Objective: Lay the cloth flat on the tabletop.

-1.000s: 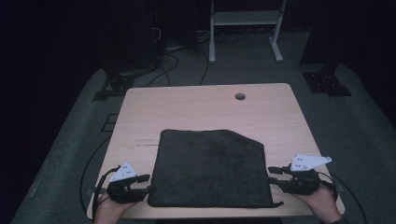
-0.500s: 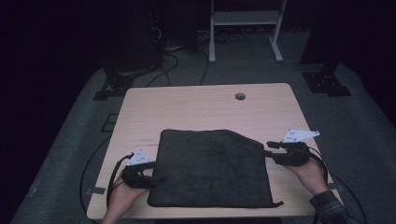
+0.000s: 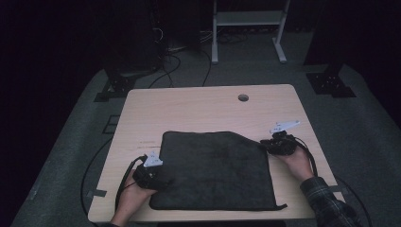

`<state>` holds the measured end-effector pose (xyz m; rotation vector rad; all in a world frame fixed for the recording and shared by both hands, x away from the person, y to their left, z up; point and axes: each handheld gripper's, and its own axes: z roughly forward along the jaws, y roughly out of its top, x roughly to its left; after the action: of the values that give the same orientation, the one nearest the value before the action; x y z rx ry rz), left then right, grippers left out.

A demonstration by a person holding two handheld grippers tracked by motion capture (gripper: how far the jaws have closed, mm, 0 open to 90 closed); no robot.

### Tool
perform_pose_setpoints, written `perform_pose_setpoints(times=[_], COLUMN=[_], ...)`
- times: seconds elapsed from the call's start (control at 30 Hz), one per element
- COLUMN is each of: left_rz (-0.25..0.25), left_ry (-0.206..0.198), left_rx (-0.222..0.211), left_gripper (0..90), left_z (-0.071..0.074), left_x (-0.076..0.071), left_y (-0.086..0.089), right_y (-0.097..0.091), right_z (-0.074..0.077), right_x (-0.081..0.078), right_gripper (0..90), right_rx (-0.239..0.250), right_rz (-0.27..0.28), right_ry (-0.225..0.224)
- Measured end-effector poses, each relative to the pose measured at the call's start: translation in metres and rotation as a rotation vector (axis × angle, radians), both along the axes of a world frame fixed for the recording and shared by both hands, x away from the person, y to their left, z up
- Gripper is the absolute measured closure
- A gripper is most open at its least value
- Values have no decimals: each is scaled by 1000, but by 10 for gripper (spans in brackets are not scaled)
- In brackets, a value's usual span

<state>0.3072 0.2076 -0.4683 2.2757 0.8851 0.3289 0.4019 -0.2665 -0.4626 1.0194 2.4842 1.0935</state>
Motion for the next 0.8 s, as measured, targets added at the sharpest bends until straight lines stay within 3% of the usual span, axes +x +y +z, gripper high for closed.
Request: perform_pose_setpoints(times=[0.1, 0.13, 0.2, 0.23, 0.3, 0.33, 0.37, 0.4, 0.43, 0.5, 0.53, 0.67, 0.77, 0.8], left_rz=[-2, -2, -2, -2, -3, -3, -3, -4, -4, -5, -6, -9, -11, -14], left_ry=[-1, -1, -1, -4, -5, -6, -6, -7, -8, -8, -8, -11, -13, -13], left_rx=[6, 4, 5, 6, 6, 7, 6, 6, 5, 4, 6, 4, 5, 7], left_gripper=[253, 252, 250, 244, 239, 226, 226, 220, 220, 215, 213, 206, 200, 194], left_z=[0, -1, -1, -1, -1, -2, -2, -2, -2, -2, -2, -3, -3, -3], left_x=[-1, 0, -1, -1, -2, -2, -2, -2, -2, -2, -2, -2, -2, -2], left_y=[0, 0, 0, 0, -1, -1, -1, -1, -1, -1, -1, -1, -1, -1], right_y=[5, 10, 12, 23, 26, 37, 37, 46, 46, 54, 55, 51, 50, 48], right_z=[9, 17, 20, 26, 26, 23, 23, 15, 15, 9, 9, 23, 24, 21], right_x=[-7, -16, -19, -33, -37, -49, -49, -56, -56, -59, -60, -54, -46, -35], right_gripper=[833, 834, 834, 836, 836, 835, 835, 827, 827, 766, 706, 643, 627, 611], right_rx=[9, 29, 32, 48, 45, 29, 29, -13, -13, -32, -31, 46, 26, 24], right_rz=[31, 66, 84, 141, 163, 233, 233, 280, 280, 327, 336, 280, 237, 196], right_ry=[-35, -62, -69, -81, -79, -60, -60, -28, -28, 4, -4, -66, -75, -81])
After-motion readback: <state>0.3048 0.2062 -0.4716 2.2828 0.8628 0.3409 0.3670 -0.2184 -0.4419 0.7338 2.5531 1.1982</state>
